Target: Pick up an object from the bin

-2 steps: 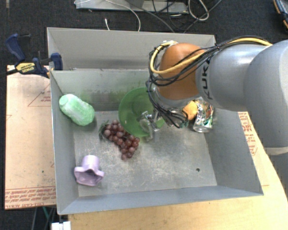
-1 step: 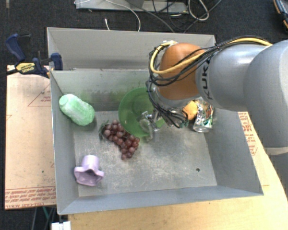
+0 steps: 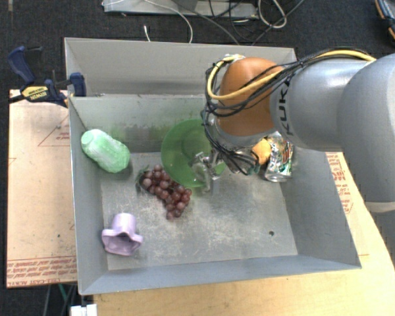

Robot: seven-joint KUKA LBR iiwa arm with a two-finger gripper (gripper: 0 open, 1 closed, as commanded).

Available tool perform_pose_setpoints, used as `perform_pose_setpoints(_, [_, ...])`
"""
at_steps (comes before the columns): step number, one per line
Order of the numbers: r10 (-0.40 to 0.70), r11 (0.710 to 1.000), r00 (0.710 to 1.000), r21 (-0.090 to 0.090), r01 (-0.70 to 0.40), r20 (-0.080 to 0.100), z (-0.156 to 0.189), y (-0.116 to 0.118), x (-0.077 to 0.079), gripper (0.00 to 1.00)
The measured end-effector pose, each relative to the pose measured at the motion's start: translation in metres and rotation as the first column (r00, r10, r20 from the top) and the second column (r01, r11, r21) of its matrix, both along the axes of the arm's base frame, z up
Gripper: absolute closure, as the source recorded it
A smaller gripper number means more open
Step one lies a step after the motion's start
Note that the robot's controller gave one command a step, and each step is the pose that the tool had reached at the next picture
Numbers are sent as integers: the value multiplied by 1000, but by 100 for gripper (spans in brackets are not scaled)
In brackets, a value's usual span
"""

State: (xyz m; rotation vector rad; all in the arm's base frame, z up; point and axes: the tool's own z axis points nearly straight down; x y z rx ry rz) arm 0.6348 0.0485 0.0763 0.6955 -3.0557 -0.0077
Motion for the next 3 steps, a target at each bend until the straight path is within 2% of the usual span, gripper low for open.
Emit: perform_pose_setpoints(3, [0,1000,1000,2,0,3,63,2,0,100])
